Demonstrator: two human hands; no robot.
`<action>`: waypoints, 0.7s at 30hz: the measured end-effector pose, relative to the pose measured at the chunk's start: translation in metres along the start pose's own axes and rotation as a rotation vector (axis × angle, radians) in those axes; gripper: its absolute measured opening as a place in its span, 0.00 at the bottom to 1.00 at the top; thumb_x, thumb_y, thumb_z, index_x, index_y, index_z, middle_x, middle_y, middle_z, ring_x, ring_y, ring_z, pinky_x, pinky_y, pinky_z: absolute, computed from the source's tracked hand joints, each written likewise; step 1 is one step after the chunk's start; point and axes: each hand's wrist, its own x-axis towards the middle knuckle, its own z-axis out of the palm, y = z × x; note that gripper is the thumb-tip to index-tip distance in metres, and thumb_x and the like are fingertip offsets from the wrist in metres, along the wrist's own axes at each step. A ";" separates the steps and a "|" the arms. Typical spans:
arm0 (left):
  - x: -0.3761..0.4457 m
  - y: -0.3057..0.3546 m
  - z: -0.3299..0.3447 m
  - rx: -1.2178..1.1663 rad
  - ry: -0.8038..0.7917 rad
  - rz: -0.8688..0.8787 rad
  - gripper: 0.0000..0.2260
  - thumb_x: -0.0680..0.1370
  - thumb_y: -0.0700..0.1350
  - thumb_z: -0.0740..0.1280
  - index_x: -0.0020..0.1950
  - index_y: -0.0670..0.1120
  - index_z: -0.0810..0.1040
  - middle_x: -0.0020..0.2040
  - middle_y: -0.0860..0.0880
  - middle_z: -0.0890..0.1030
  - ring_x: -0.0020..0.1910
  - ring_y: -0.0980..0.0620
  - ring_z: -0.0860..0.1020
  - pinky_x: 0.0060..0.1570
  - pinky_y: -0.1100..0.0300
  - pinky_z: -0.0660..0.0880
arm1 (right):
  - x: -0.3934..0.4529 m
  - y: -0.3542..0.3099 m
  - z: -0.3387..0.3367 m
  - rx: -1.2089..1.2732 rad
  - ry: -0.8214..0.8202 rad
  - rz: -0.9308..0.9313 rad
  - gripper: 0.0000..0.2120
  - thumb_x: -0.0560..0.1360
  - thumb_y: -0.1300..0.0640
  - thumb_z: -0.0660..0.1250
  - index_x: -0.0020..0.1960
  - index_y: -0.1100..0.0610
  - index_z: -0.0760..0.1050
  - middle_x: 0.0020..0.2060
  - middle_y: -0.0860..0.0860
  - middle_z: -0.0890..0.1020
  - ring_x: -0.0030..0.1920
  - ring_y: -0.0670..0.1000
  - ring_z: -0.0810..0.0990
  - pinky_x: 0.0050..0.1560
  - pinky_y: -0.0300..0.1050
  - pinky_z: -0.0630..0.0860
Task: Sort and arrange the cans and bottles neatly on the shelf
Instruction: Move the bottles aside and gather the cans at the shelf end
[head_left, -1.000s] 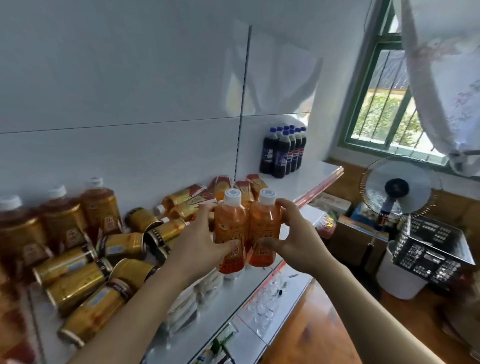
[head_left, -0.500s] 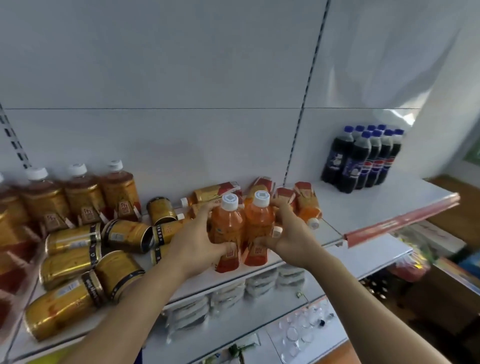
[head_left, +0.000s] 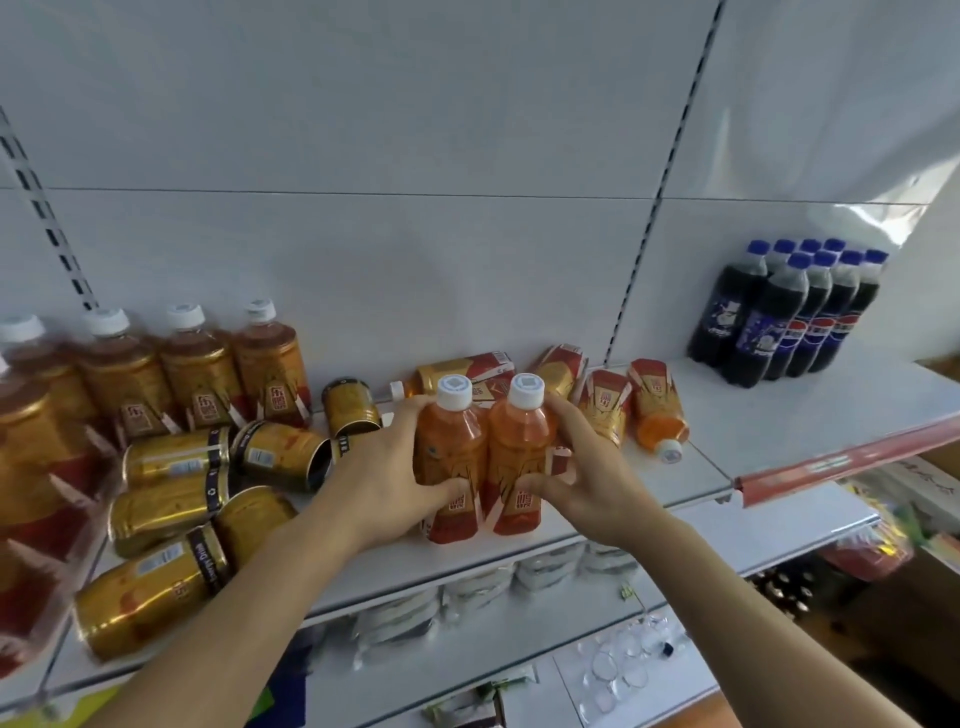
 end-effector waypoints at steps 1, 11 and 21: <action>0.000 0.000 0.001 -0.008 0.000 0.003 0.43 0.73 0.62 0.78 0.77 0.67 0.52 0.75 0.54 0.75 0.70 0.50 0.77 0.68 0.50 0.77 | 0.000 0.000 0.000 -0.005 -0.007 -0.014 0.39 0.79 0.47 0.76 0.81 0.40 0.57 0.66 0.31 0.77 0.67 0.40 0.78 0.66 0.48 0.80; -0.011 0.004 0.013 0.028 0.112 -0.009 0.55 0.72 0.63 0.78 0.84 0.62 0.39 0.84 0.54 0.62 0.79 0.50 0.67 0.75 0.44 0.70 | 0.002 0.008 -0.004 -0.254 -0.048 -0.092 0.54 0.75 0.25 0.66 0.86 0.40 0.36 0.84 0.43 0.61 0.83 0.51 0.60 0.80 0.58 0.64; -0.039 0.028 0.013 0.467 0.354 -0.104 0.48 0.75 0.79 0.49 0.86 0.51 0.41 0.87 0.47 0.47 0.85 0.47 0.46 0.83 0.43 0.48 | 0.007 -0.016 -0.027 -0.642 0.208 -0.238 0.47 0.81 0.23 0.46 0.87 0.53 0.45 0.87 0.52 0.47 0.86 0.53 0.40 0.85 0.60 0.49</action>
